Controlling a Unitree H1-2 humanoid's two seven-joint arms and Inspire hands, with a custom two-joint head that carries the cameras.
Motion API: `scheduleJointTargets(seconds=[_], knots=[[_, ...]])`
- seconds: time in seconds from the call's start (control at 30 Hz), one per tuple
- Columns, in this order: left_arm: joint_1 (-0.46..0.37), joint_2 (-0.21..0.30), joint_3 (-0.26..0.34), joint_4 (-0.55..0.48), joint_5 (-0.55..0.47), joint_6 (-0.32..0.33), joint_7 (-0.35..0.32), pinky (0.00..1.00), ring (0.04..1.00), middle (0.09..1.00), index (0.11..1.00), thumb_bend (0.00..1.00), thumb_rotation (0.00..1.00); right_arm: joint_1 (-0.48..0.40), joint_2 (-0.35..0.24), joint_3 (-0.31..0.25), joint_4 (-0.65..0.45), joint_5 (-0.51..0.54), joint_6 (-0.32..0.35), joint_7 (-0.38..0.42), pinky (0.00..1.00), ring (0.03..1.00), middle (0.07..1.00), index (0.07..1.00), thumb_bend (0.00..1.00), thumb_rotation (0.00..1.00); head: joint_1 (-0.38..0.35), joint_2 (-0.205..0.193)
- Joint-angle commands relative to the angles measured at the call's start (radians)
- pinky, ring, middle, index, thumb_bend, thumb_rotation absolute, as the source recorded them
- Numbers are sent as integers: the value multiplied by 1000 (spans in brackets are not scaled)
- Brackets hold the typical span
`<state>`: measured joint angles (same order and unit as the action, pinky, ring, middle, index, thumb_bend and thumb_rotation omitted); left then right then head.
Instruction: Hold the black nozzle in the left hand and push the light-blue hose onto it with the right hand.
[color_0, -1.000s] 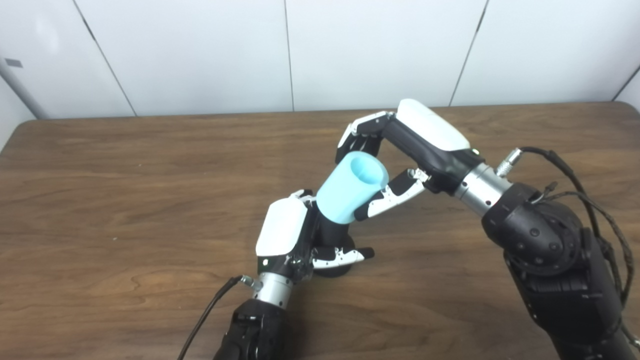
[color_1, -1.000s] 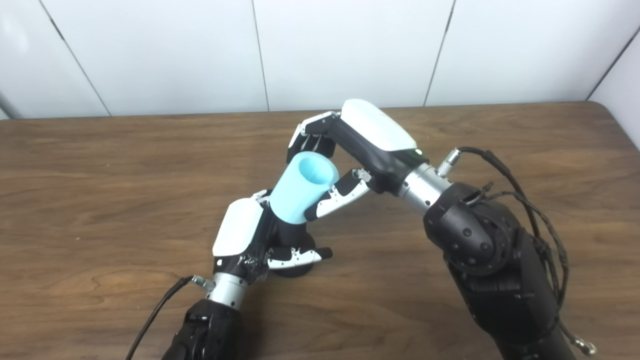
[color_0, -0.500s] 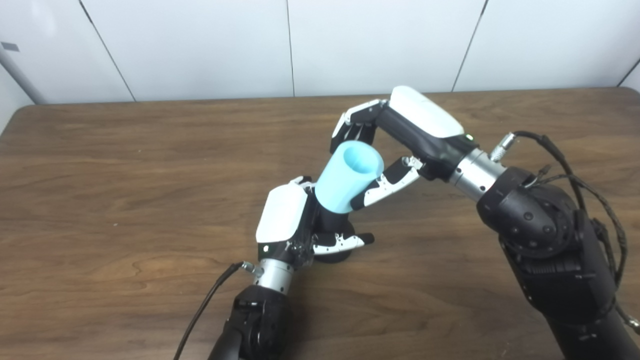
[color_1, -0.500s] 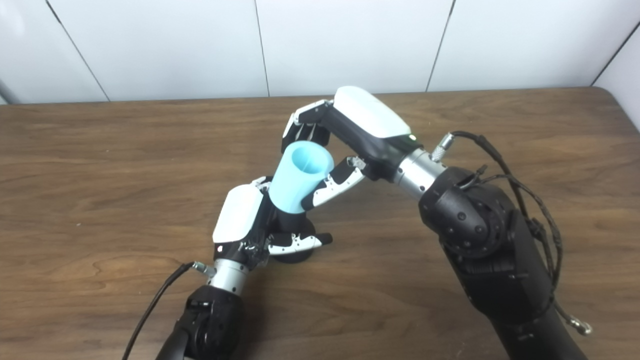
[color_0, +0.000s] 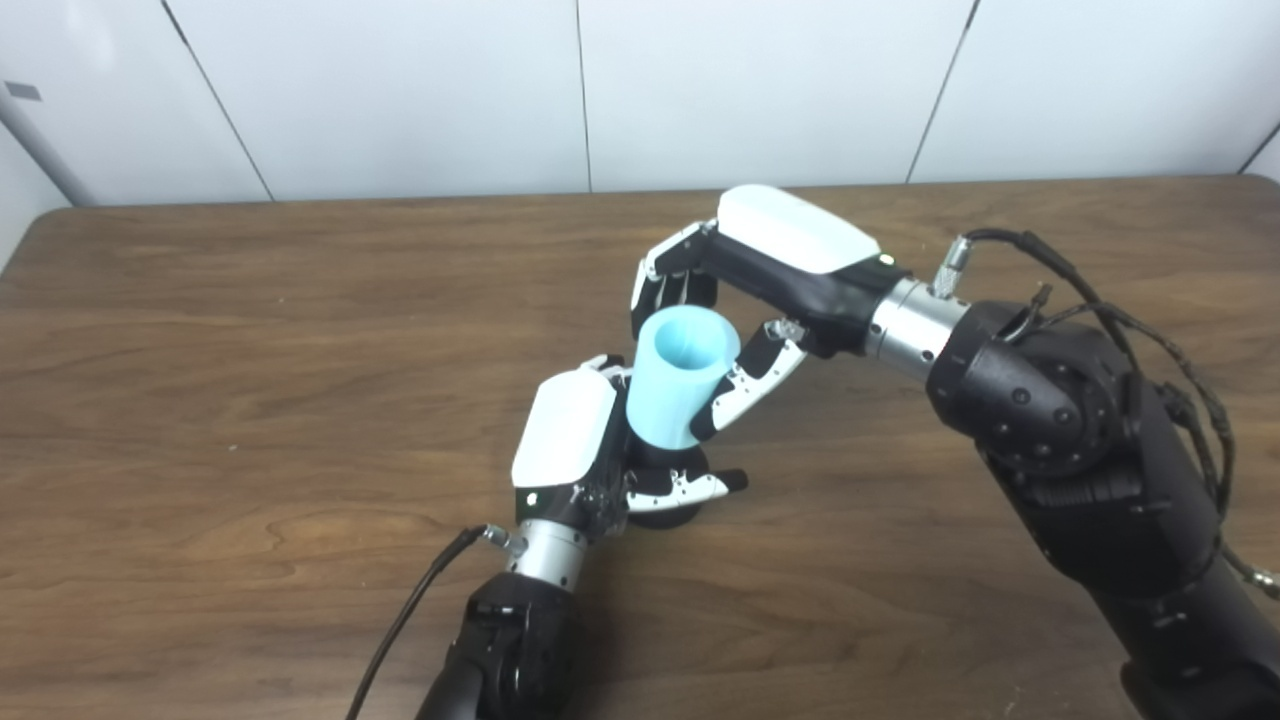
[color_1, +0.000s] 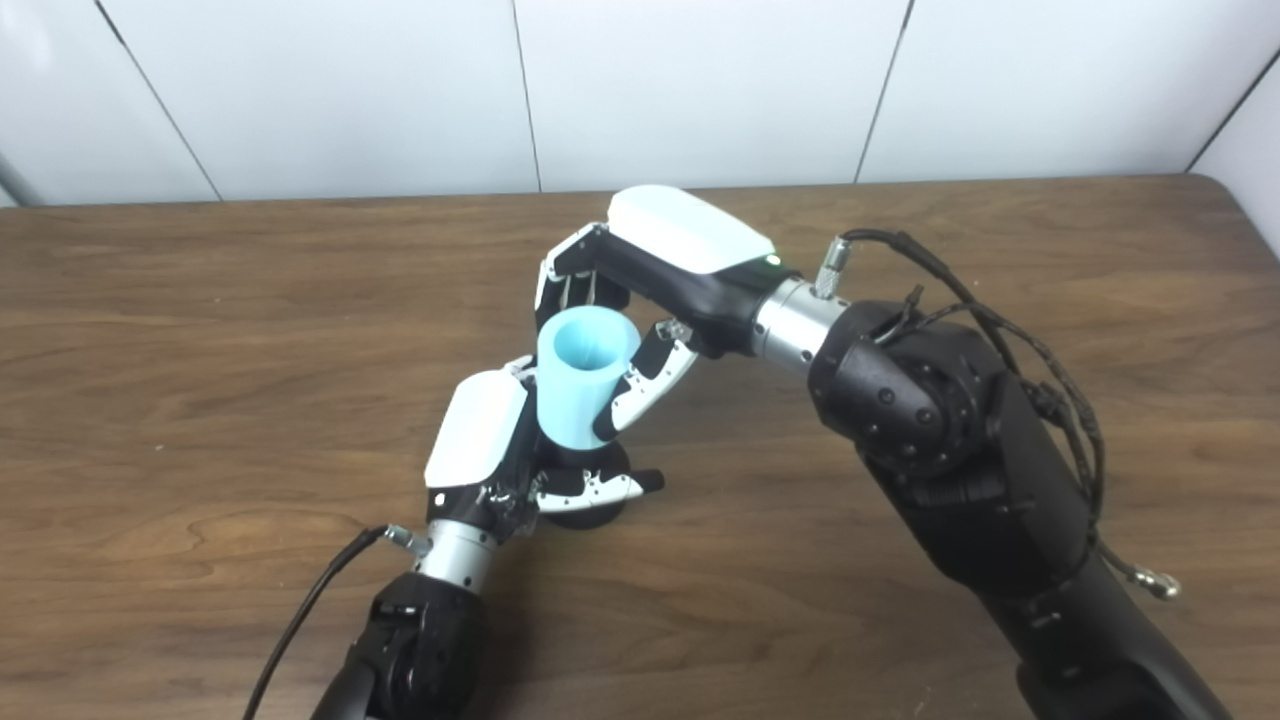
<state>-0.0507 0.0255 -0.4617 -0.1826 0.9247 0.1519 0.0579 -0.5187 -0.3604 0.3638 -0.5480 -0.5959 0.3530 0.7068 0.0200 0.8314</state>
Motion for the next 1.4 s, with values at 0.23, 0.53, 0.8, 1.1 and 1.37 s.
scheduleJointTargets(seconds=[0.23,0.53,0.8,1.1,1.37], knots=[[6,0,-9,-5,19,14,-26,842,630,459,500,525,0,-42,-11,12,-12,-11,14,43,431,415,459,498,532,0,0,4],[-2,8,3,-3,7,13,-30,852,639,462,502,525,0,-27,-19,4,-5,3,5,39,404,402,462,498,532,0,-3,8],[-1,9,23,-10,-24,3,-33,848,619,444,516,522,0,-16,-20,13,-11,-1,9,44,375,376,440,507,530,0,-10,11],[-11,33,34,-25,-12,6,-81,850,642,481,509,524,0,-9,-23,9,-11,-3,15,41,396,396,452,503,531,0,-9,12],[-21,42,26,-37,46,44,-133,887,761,730,759,1000,235,-3,-25,5,0,3,3,27,369,379,448,504,531,0,-9,9]])
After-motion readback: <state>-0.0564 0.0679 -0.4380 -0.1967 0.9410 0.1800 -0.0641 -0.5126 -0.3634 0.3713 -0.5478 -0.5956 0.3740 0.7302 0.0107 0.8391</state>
